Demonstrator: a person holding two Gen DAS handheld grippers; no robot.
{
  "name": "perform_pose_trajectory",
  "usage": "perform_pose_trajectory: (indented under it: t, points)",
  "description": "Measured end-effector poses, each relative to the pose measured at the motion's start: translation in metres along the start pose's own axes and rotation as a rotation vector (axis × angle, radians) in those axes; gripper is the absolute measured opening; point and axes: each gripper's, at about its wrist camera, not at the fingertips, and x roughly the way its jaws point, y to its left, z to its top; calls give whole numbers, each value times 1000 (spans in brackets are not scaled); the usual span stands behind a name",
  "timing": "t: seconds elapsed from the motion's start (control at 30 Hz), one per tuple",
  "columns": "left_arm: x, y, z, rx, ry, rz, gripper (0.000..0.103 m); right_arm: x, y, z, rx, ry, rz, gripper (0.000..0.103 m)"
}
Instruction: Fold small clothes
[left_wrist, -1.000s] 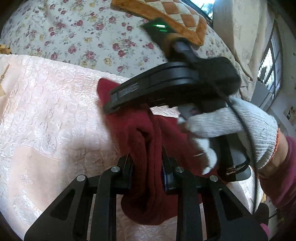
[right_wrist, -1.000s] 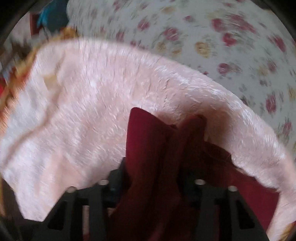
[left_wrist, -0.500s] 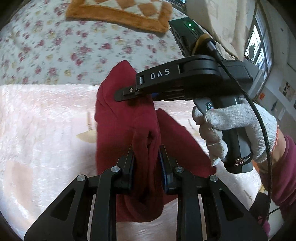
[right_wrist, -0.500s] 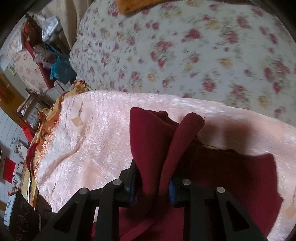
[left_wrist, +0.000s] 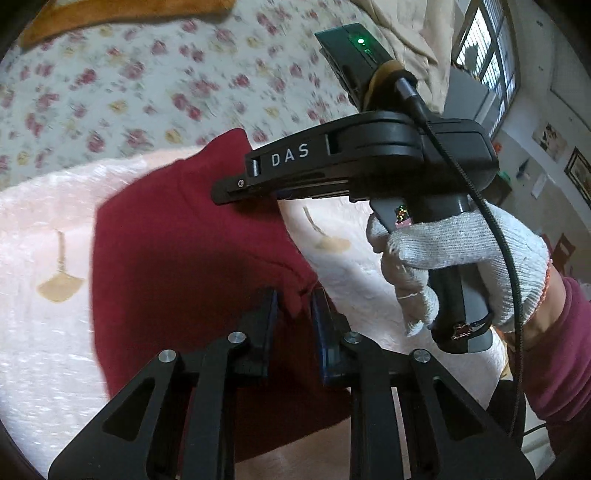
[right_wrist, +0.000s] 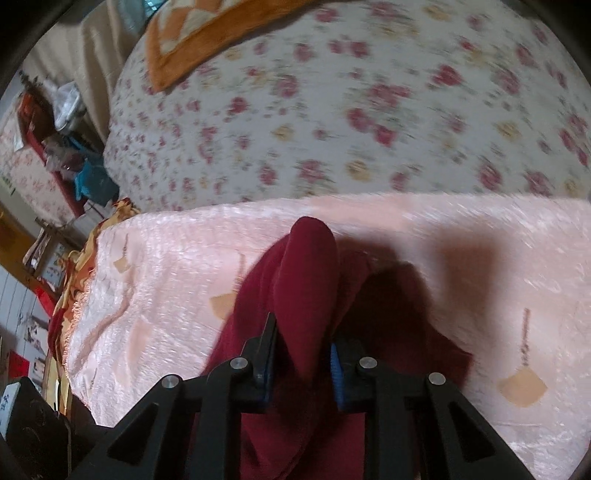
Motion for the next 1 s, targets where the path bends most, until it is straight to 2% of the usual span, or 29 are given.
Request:
perform_pose_trajectory:
  t: [0.13, 0.3, 0.47, 0.6, 0.67, 0.7, 0.73, 0.83, 0.87, 0.97, 1.0]
  points:
    - [1, -7, -6, 12, 34, -17, 17, 9, -32, -14, 38, 15, -36, 21]
    - [-31, 0, -10, 8, 21, -17, 18, 33, -58, -26, 95, 34, -54, 21]
    - [-47, 24, -14, 13, -2, 117, 20, 17, -56, -28, 128, -9, -2, 21]
    - [-39, 46, -23, -24, 12, 183, 20, -19, -32, -41, 78, -48, 4, 24]
    - [-33, 53, -29, -44, 28, 203, 20, -31, -22, -52, 70, -50, 36, 28]
    - [-30, 56, -32, -55, 35, 205, 20, -33, -16, -58, 66, -43, 39, 41]
    - [-28, 59, -34, -65, 40, 204, 20, -34, -13, -63, 66, -38, 39, 48]
    - [-28, 63, -39, -92, 34, 204, 20, -27, -7, -82, 87, 6, 60, 48]
    - [-29, 62, -40, -97, 32, 203, 22, -26, -8, -88, 111, 9, 52, 48]
    - [-31, 62, -42, -112, 30, 207, 41, -23, -12, -106, 163, 8, 95, 48]
    - [-31, 63, -43, -119, 29, 207, 42, -19, -15, -111, 186, 15, 106, 48]
